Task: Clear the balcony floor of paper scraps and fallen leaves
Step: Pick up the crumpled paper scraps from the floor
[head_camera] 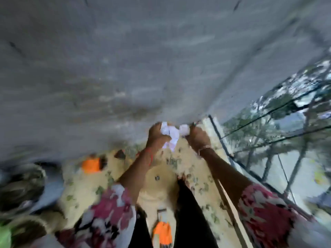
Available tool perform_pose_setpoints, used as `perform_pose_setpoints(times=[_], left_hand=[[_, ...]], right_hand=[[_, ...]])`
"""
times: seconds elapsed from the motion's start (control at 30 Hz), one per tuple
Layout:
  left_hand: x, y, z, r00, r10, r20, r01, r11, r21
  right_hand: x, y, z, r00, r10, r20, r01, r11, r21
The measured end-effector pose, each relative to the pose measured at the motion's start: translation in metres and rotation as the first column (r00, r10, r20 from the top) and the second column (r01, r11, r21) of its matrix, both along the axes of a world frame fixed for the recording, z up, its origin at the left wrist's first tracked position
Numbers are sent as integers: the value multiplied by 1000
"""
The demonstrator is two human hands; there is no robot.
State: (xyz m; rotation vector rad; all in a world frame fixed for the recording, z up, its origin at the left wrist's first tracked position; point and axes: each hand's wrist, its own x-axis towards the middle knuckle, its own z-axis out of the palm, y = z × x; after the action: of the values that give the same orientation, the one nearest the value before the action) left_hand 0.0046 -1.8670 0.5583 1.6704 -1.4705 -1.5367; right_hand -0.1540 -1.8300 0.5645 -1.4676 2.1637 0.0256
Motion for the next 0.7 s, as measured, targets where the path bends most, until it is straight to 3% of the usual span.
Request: perform_pose_setpoints(times=[0.03, 0.1, 0.13, 0.2, 0.3, 0.53, 0.7], left_hand=[[0, 7, -9, 1000, 17, -15, -17, 1000, 16], [13, 35, 68, 995, -70, -67, 65, 995, -71], [10, 38, 71, 996, -47, -74, 43, 997, -59], [17, 75, 137, 976, -197, -93, 188, 977, -98], [11, 114, 182, 937, -335, -97, 316, 934, -166], [-38, 203, 213, 834, -537, -124, 514, 839, -176], [-88, 318, 229, 697, -705, -126, 680, 707, -196]], right_hand=[[-3, 5, -4, 1000, 19, 15, -19, 1000, 6], [6, 50, 78, 997, -72, 23, 74, 992, -101], [3, 53, 88, 995, -102, 10, 102, 986, -129], [19, 114, 164, 976, -218, 11, 216, 955, -203], [24, 175, 209, 935, -354, -29, 334, 906, -261], [10, 311, 232, 788, -616, -18, 572, 742, -350], [-5, 448, 232, 641, -767, -11, 709, 598, -374]])
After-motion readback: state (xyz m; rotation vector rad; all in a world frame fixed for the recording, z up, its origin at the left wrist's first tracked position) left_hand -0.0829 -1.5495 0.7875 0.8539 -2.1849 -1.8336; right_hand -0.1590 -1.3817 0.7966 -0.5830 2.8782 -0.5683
